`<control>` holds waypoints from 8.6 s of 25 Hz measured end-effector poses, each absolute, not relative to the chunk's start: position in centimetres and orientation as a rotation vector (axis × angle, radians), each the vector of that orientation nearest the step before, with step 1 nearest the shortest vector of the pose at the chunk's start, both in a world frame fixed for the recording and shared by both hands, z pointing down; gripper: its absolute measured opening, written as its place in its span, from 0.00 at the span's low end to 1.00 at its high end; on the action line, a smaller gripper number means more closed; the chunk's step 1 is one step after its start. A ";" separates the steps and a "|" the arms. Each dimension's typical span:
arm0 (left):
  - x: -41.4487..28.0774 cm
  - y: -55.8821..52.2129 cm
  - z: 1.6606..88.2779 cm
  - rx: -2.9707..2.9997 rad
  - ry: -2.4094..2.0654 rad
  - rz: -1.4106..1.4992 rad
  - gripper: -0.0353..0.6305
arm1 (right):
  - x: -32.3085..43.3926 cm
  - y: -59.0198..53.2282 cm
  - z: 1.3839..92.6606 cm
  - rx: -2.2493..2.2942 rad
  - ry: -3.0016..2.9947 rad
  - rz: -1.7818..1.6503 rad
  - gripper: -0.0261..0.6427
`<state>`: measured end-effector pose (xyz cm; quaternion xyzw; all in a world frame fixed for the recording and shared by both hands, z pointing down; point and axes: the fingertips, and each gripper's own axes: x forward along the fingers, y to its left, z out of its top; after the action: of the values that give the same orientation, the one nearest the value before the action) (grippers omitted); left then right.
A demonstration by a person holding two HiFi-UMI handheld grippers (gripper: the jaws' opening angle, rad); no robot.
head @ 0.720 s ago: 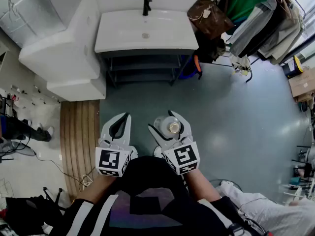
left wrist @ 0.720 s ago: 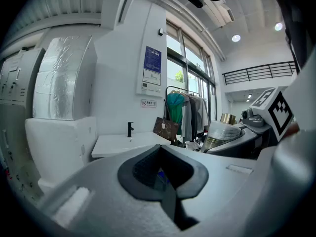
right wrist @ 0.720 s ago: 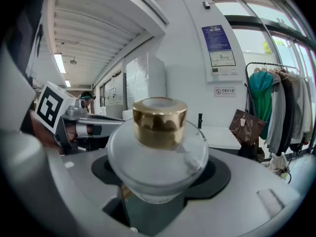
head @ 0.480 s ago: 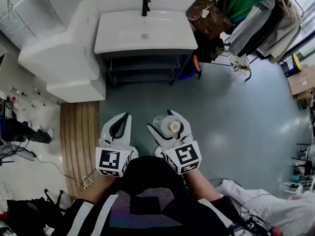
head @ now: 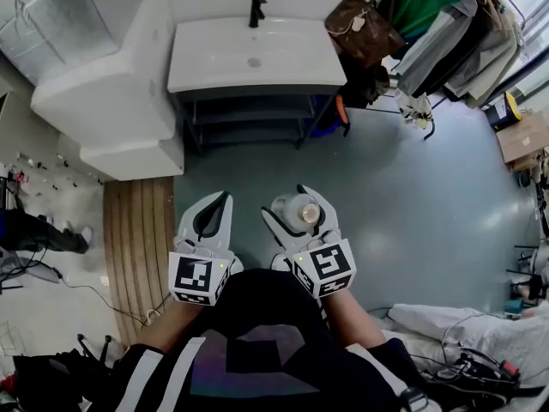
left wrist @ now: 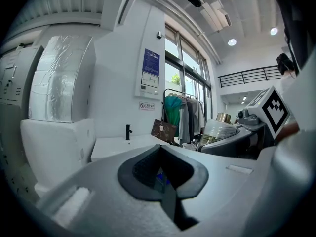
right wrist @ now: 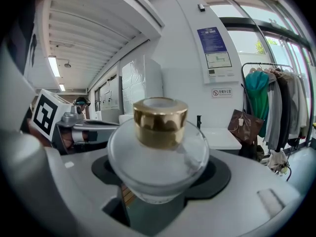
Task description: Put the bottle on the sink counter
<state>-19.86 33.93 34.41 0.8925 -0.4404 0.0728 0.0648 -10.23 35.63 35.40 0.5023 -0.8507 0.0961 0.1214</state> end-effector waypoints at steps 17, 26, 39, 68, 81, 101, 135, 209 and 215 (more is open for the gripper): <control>-24.0 33.4 35.6 2.668 -1.324 0.179 0.05 | -12.7 34.4 35.4 1.518 -2.447 0.308 0.55; -22.7 30.3 36.5 2.634 -1.383 0.228 0.05 | -10.9 30.5 36.7 1.485 -2.480 0.338 0.55; -17.3 22.1 36.5 2.581 -1.445 0.286 0.05 | -5.9 22.2 37.5 1.411 -2.531 0.368 0.55; -8.1 15.4 36.5 2.601 -1.466 0.356 0.05 | 2.4 15.5 37.9 1.362 -2.581 0.385 0.55; -7.7 9.3 37.7 2.623 -1.382 0.340 0.05 | 2.8 10.2 39.0 1.429 -2.503 0.408 0.55; -10.6 -7.6 35.9 2.725 -1.273 0.244 0.05 | -0.5 -5.4 37.2 1.549 -2.413 0.326 0.55; -8.0 -22.3 40.2 2.595 -1.298 0.341 0.05 | 1.0 -22.3 41.7 1.382 -2.368 0.387 0.55; 10.5 -48.7 56.1 2.369 -1.276 0.572 0.05 | 19.0 -49.0 58.9 1.491 -2.077 0.517 0.55; 10.4 -48.7 56.5 2.374 -1.265 0.588 0.05 | 19.1 -49.0 59.5 1.486 -2.053 0.497 0.55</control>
<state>10.35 -48.69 56.50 0.8460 -0.4508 0.2097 0.1927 19.14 -48.95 59.51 0.5531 -0.7641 0.1850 0.2756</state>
